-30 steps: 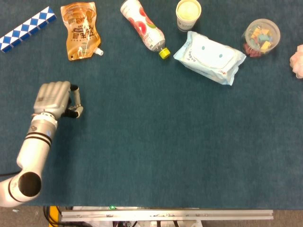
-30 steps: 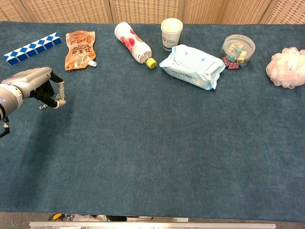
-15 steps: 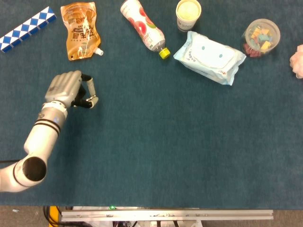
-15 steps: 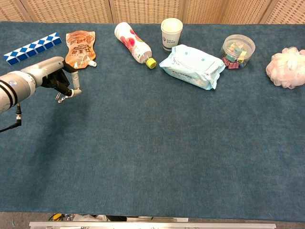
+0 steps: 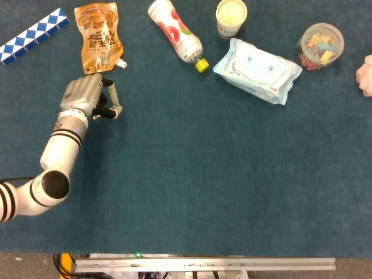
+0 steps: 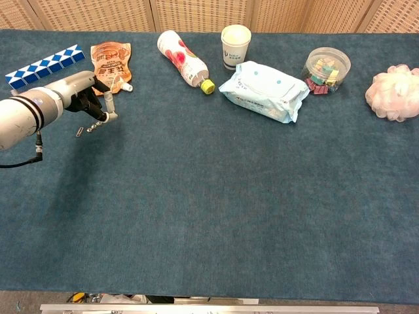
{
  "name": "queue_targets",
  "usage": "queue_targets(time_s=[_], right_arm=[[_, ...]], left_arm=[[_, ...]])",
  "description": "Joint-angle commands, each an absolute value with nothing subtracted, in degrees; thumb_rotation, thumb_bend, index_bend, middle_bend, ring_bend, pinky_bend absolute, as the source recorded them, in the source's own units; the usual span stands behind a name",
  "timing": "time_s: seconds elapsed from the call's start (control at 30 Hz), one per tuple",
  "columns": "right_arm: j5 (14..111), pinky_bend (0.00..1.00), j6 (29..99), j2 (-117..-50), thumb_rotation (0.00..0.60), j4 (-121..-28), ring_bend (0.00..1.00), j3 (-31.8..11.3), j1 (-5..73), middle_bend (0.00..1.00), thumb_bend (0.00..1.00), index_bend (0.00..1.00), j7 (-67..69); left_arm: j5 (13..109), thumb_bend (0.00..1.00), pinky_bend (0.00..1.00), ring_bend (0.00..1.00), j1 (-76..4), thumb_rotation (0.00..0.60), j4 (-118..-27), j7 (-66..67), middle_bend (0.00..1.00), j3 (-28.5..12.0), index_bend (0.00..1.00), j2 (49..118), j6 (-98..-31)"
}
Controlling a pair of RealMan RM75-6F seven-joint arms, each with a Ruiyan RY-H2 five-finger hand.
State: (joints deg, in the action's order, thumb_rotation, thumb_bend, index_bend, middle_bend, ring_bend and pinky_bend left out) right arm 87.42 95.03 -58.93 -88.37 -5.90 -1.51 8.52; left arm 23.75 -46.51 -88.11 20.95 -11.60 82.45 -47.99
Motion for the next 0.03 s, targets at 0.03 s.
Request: queue_targets(time_s=[0.03], right_arm=[[87.4,0.45,95.0,-58.9,0.600,-88.4,0.45,-5.9,-1.5,0.53,0.20,0.49,8.4]], left_arm=[[23.0,0.34,1.00,1.00,-47.0,0.600,-86.8,20.6,1.00,-11.5,0.61,82.6,-47.2]])
